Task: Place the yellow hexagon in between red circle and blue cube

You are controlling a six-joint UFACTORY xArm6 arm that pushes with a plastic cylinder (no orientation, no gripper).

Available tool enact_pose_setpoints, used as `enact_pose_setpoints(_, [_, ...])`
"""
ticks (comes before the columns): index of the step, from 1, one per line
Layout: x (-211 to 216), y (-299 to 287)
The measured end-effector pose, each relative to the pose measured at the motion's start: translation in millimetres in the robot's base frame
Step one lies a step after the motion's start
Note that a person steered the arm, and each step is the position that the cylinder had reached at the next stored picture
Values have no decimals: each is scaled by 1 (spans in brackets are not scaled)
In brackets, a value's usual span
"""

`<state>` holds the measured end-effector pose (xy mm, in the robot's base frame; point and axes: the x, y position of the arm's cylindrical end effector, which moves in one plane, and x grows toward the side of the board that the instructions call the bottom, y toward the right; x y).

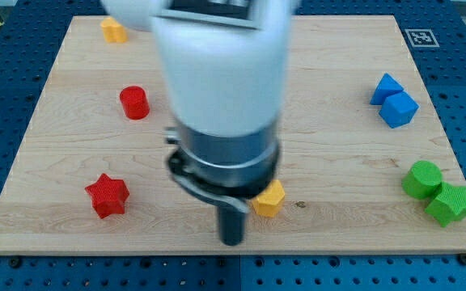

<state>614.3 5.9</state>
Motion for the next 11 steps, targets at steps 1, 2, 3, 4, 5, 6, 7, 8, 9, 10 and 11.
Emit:
enact_pose_setpoints(1, [-9, 25])
enact_pose_setpoints(2, [-45, 22])
enact_pose_setpoints(3, [-50, 21])
enact_pose_setpoints(4, [-35, 25])
enact_pose_setpoints(5, [-34, 36])
enact_pose_setpoints(6, [-63, 37])
enact_pose_setpoints(7, [-95, 37])
enact_pose_setpoints(8, [-86, 37])
enact_pose_setpoints(9, [-85, 38])
enact_pose_setpoints(10, [-124, 31])
enact_pose_setpoints(11, [-144, 21])
